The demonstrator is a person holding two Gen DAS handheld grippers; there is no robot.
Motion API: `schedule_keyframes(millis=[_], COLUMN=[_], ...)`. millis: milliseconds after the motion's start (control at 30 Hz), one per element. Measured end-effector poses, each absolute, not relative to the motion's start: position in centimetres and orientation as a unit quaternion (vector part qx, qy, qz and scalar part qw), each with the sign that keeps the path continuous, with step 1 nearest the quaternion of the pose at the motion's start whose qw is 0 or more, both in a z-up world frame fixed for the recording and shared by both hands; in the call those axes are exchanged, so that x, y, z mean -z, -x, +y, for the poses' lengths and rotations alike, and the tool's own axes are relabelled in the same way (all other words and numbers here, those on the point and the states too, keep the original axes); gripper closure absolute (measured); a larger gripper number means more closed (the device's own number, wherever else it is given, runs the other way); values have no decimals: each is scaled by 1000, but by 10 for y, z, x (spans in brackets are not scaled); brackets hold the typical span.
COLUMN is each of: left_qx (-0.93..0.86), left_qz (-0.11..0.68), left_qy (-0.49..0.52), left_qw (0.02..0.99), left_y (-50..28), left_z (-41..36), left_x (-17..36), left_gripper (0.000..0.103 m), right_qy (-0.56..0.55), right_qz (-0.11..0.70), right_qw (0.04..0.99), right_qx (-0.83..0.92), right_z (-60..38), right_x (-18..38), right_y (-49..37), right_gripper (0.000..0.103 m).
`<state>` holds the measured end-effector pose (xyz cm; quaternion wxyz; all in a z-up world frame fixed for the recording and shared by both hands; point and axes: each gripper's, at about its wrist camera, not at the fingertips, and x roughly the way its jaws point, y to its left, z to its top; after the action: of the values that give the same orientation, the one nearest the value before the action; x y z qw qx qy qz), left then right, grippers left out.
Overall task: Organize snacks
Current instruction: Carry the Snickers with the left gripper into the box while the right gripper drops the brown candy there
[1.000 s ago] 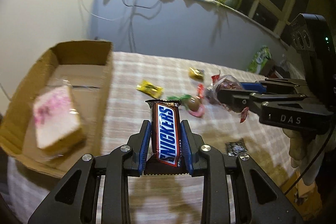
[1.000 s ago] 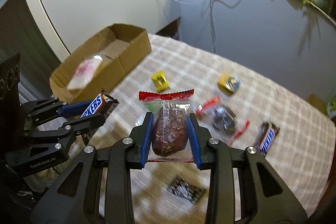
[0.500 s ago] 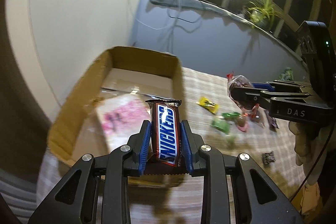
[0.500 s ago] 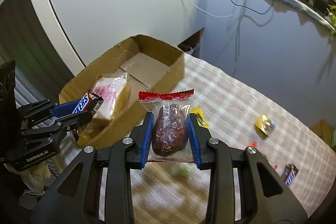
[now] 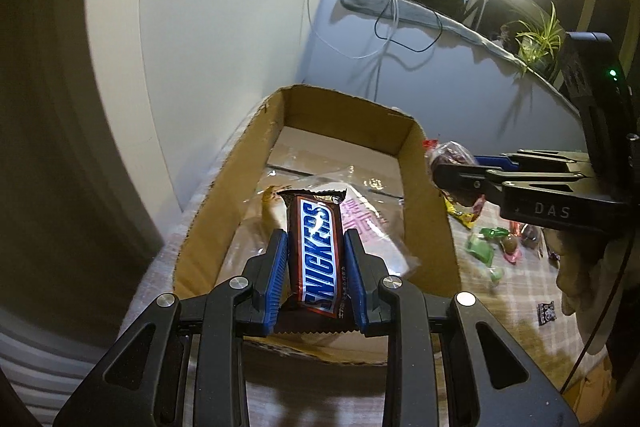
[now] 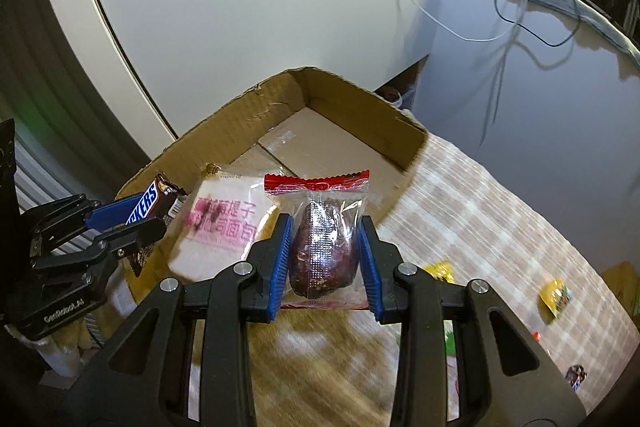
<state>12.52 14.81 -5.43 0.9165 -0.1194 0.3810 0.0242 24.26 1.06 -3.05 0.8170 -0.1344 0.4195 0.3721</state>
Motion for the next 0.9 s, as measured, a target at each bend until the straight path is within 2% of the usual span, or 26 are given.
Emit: schedule_keyframes(millis=[433, 500, 633, 700, 900], left_qx=[-32, -34, -36, -36, -34], left_qz=[379, 377, 374, 374, 371], left_qy=[131, 132, 134, 134, 132], left_qw=[915, 916, 917, 917, 919], left_y=[-129, -127, -126, -125, -124], left_z=[158, 158, 161, 161, 159], left_x=[56, 55, 54, 53, 51], left_gripper=[75, 70, 69, 69, 69], right_qy=[151, 153, 152, 152, 145], right_qz=[422, 421, 420, 416, 410], right_qw=[811, 813, 814, 817, 822], right_qx=[-375, -372, -371, -370, -367], right_z=[37, 38, 37, 34, 25], right_x=[40, 41, 40, 38, 30], right_y=[-247, -247, -246, -245, -242], right_gripper=[68, 65, 61, 52, 49])
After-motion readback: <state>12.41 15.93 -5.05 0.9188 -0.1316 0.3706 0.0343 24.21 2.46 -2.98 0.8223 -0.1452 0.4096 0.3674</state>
